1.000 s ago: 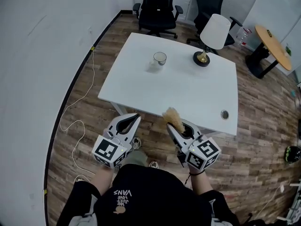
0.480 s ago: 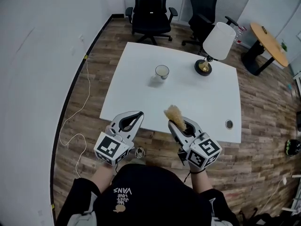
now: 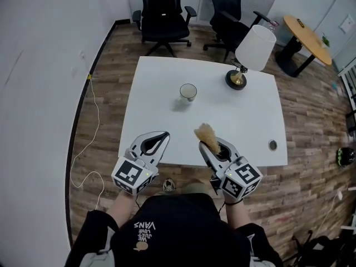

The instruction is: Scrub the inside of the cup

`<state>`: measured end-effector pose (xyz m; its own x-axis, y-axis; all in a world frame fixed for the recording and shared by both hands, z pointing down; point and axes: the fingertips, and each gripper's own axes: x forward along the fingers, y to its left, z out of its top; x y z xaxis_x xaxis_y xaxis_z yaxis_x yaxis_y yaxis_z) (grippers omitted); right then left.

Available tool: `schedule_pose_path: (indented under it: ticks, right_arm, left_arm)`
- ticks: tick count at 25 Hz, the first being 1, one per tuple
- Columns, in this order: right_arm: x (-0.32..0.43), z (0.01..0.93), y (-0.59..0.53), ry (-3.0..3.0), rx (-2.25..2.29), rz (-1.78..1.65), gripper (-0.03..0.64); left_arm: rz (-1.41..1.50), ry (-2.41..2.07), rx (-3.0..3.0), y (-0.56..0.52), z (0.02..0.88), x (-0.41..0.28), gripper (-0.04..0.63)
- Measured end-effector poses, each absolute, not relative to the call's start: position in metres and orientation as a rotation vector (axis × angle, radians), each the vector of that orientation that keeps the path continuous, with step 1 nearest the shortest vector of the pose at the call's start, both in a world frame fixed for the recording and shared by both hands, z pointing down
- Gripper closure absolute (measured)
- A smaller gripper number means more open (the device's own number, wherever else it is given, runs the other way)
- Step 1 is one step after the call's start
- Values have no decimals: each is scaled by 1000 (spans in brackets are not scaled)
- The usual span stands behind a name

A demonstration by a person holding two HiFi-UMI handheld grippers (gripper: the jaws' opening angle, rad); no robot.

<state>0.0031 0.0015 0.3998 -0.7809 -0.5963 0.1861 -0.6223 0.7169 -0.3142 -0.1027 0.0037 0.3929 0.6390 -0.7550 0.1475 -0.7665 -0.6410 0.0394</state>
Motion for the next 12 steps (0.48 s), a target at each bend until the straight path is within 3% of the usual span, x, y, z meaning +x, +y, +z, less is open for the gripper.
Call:
schedule_pose_path:
  ticks: [12]
  right_arm:
    - [7, 411, -67, -2841, 931, 568, 514]
  left_arm:
    - [198, -1296, 2741, -67, 402, -92, 584]
